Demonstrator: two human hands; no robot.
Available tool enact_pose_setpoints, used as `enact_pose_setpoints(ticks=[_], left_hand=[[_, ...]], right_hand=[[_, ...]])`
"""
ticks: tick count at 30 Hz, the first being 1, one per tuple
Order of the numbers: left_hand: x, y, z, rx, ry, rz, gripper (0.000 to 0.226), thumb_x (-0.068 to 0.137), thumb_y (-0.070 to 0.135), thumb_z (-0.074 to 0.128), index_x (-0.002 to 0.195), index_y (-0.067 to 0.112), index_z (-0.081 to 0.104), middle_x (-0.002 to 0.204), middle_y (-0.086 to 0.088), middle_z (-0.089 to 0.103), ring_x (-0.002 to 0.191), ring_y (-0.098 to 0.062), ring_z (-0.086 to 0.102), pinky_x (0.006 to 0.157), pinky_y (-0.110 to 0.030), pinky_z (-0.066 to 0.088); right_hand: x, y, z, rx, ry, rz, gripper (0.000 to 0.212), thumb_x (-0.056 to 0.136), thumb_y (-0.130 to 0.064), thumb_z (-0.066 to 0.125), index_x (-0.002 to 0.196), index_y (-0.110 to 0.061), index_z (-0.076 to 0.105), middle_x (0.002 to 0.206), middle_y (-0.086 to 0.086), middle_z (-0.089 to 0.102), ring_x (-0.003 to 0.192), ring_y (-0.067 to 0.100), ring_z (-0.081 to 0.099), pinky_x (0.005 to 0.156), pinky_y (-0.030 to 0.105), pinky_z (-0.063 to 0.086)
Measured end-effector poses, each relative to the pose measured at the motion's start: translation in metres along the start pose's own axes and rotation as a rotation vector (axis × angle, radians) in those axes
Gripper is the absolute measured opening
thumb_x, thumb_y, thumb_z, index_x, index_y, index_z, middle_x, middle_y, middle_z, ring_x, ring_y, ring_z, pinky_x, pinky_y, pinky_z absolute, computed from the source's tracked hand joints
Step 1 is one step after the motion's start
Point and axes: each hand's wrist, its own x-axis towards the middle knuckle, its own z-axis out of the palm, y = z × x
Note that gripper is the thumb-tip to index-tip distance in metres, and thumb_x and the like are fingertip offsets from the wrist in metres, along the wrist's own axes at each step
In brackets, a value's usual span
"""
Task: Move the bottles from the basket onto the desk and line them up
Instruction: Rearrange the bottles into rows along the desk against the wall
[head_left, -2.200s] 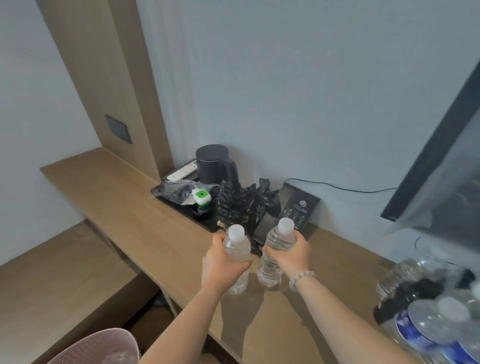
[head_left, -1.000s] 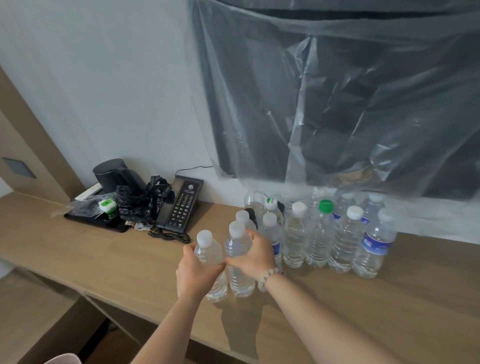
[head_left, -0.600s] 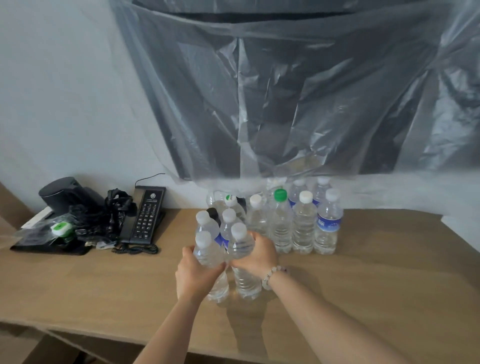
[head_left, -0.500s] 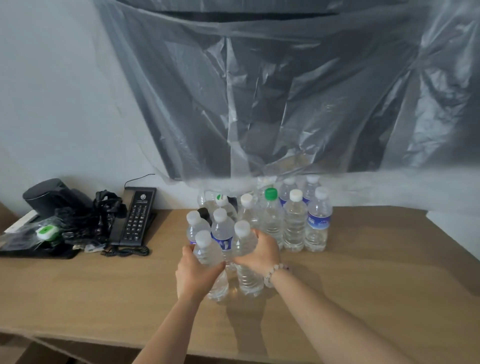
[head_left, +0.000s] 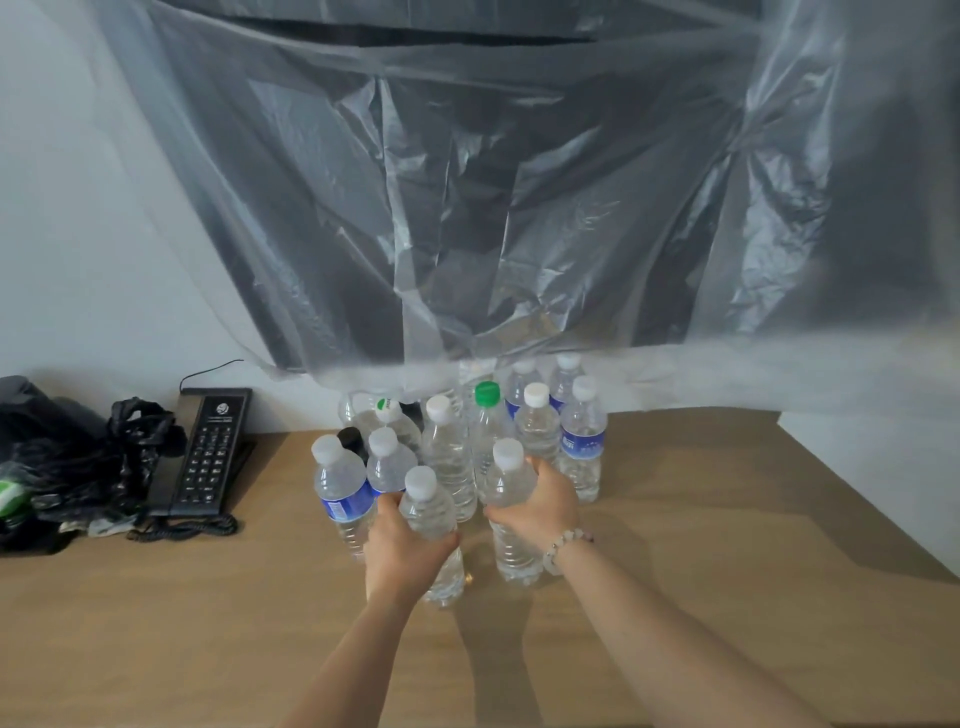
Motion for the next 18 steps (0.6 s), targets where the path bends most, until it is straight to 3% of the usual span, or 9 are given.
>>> enact_pose_setpoints(ticks=[4, 9, 13, 18], left_hand=[[0.001, 0.004, 0.011, -0.005, -0.006, 0.015, 0.074, 0.066, 0.026, 0.081, 0.126, 0.012, 0.039, 0.116, -0.006, 0.058, 0.108, -0.029, 0.055, 0.079, -0.031, 0.041], [0.004, 0.016, 0.023, -0.023, 0.003, 0.016, 0.08, 0.065, 0.032, 0.083, 0.127, 0.009, 0.038, 0.121, -0.008, 0.055, 0.113, -0.031, 0.052, 0.08, -0.032, 0.038], [0.009, 0.023, 0.029, -0.026, 0.023, -0.005, 0.082, 0.066, 0.033, 0.083, 0.129, 0.008, 0.037, 0.126, -0.011, 0.053, 0.116, -0.034, 0.05, 0.088, -0.038, 0.04], [0.017, 0.024, 0.033, -0.009, 0.013, -0.014, 0.081, 0.068, 0.031, 0.082, 0.13, 0.007, 0.035, 0.128, -0.011, 0.052, 0.118, -0.033, 0.049, 0.088, -0.037, 0.04]], right_hand=[[0.004, 0.007, -0.005, 0.046, 0.014, 0.011, 0.063, 0.062, -0.015, 0.083, 0.118, -0.016, 0.055, 0.094, -0.01, 0.055, 0.09, 0.009, 0.053, 0.077, 0.02, 0.042], [0.01, 0.015, -0.007, 0.078, 0.046, 0.03, 0.05, 0.06, -0.02, 0.084, 0.1, -0.023, 0.055, 0.092, -0.012, 0.057, 0.089, 0.008, 0.056, 0.074, 0.02, 0.043], [0.016, 0.024, 0.0, 0.063, 0.081, 0.045, 0.066, 0.051, -0.024, 0.083, 0.113, -0.02, 0.06, 0.102, -0.006, 0.066, 0.096, 0.012, 0.063, 0.083, 0.025, 0.051], [0.02, 0.029, -0.002, 0.044, 0.054, -0.006, 0.064, 0.056, -0.022, 0.083, 0.115, -0.021, 0.057, 0.099, -0.009, 0.063, 0.092, 0.009, 0.06, 0.077, 0.019, 0.046]])
